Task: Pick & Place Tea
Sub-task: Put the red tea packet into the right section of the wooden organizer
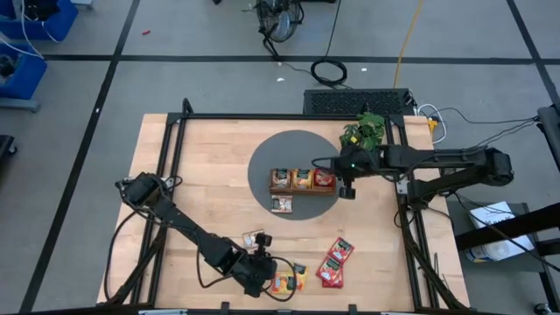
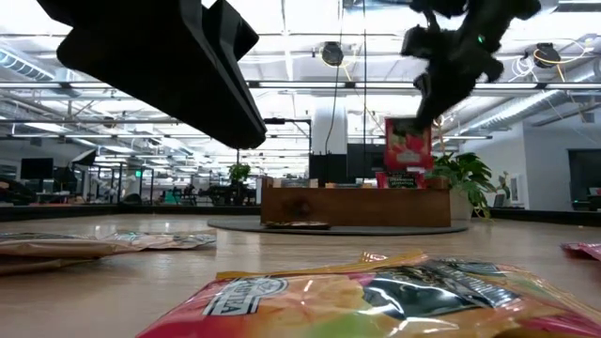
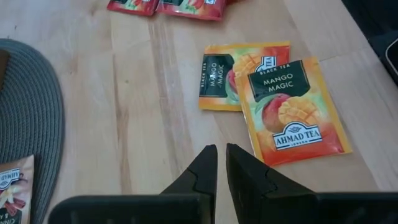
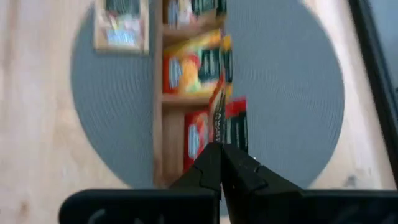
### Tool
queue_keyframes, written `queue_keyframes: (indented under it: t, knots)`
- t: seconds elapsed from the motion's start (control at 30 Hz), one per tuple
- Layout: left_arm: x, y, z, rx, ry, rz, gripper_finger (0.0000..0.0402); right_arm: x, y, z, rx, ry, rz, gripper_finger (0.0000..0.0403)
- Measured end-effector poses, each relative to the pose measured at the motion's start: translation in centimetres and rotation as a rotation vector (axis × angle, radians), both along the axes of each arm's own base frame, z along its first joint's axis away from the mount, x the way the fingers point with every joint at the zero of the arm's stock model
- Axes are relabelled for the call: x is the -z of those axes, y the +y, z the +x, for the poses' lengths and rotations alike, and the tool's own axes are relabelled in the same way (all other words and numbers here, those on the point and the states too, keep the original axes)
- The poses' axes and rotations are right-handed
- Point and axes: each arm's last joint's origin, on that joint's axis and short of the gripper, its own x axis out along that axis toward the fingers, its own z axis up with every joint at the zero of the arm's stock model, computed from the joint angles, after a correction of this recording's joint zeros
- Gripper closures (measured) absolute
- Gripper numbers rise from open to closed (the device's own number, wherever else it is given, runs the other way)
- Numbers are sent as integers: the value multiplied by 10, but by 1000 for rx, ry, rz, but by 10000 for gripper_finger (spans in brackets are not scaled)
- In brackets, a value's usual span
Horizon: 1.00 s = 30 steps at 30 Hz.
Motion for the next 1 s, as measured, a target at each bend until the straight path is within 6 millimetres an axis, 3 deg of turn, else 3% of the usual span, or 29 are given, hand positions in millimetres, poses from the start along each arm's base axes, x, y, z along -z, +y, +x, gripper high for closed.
queue_keyframes:
  t: [0.27,0.7,1.0]
  knots:
    - [0,0,0,-20,-1,-17,360,27,-1,-2,6,-11,-2,403]
    - [0,2,2,-19,-11,-7,360,56,-17,14,3,79,28,403]
    - [11,11,0,-62,9,-19,360,68,-24,21,-12,112,7,402]
